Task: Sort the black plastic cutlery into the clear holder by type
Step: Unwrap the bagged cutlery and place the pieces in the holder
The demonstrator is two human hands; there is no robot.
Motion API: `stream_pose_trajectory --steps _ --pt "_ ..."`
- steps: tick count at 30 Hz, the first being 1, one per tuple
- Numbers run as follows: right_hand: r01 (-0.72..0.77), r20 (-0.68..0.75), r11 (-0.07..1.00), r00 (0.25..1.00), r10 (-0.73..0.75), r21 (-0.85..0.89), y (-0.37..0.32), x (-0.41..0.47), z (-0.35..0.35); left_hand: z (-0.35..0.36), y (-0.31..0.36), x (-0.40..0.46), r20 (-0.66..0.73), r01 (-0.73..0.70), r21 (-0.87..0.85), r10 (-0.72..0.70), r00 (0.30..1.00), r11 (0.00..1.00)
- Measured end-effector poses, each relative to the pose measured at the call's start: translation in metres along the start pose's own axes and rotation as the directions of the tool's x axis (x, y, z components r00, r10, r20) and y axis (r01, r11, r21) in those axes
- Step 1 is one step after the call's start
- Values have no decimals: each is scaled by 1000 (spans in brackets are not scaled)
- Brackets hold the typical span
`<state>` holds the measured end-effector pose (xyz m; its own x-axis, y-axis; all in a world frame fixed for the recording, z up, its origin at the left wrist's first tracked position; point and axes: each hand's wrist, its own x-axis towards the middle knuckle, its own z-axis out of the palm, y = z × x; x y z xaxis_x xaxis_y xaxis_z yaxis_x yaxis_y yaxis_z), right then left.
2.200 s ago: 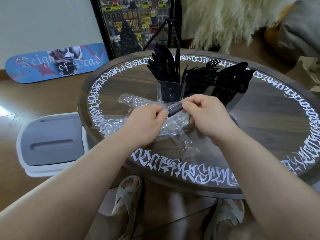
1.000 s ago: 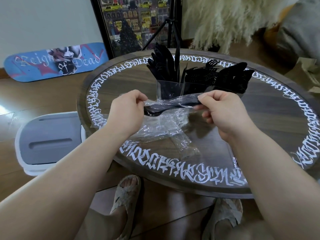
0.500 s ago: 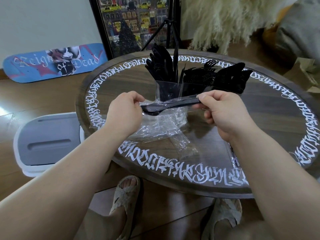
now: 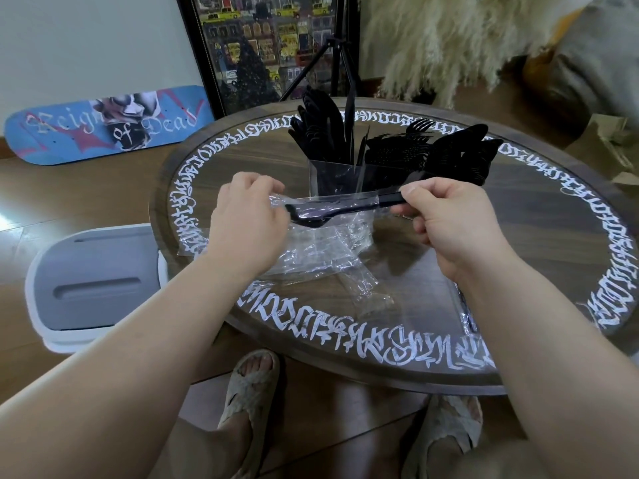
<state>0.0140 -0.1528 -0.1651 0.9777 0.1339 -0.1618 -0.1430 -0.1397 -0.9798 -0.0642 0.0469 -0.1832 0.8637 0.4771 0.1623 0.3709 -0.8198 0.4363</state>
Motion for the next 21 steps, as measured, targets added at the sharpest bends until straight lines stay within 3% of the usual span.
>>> stream_pose_trajectory --steps 4,8,16,21 --pt "20 55 1000 998 -19 -8 0 -2 6 -3 15 -9 14 -166 -9 166 986 986" --pt "28 67 999 997 -26 -24 1 -3 8 -4 22 -13 171 -143 -48 149 974 989" --pt "-50 145 999 988 50 -6 -2 -5 9 -1 19 -13 172 -188 -73 198 965 980" --pt "-21 182 999 983 28 -41 0 -6 10 0 19 -14 156 -223 -91 236 959 970"
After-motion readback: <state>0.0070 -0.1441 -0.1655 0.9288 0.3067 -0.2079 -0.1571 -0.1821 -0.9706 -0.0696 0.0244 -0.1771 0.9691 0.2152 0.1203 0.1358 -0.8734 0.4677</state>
